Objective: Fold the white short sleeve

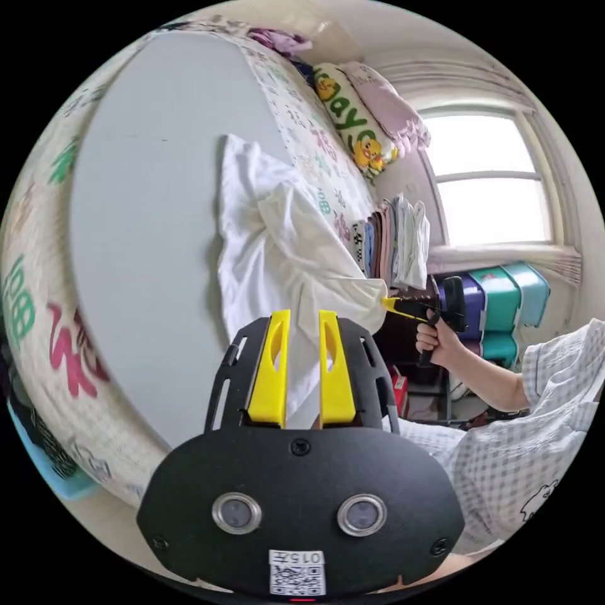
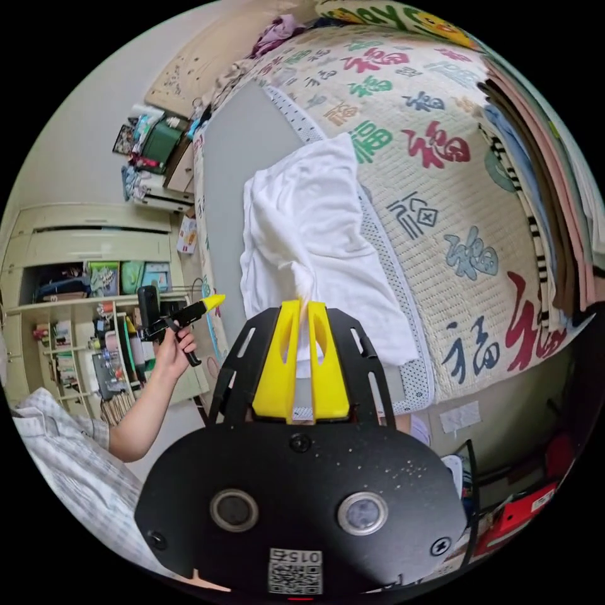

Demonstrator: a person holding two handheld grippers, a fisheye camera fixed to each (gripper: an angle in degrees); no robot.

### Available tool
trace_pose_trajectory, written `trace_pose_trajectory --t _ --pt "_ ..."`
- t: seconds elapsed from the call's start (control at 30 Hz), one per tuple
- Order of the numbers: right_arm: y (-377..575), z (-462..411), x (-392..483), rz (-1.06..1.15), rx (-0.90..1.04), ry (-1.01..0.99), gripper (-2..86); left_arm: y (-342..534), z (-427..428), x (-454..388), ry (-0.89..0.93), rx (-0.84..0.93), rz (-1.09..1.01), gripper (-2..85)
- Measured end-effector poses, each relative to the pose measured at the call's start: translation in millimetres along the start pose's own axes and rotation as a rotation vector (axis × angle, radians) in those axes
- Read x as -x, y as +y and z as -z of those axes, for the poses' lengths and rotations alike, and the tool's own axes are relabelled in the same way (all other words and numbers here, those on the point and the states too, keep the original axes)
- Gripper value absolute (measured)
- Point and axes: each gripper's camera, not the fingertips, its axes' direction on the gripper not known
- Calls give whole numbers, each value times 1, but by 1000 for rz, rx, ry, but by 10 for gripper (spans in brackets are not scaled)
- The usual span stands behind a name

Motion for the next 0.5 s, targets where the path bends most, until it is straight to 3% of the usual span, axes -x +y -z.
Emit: trace_pose_trajectory --t 0.17,0.23,0.33,0.5 --pt "8 2 -74 -86 -39 -50 11 -69 -52 -74 -233 188 -374 95" --pt "8 2 -100 -97 -45 -75 11 -83 -81 -128 -400 279 -657 95" --pt "4 2 -141 -118 -51 -112 7 -91 -123 -172 -476 419 -891 77" --pt "-17 -3 -200 -111 -30 -176 5 -100 -182 -191 -562 685 -1022 73"
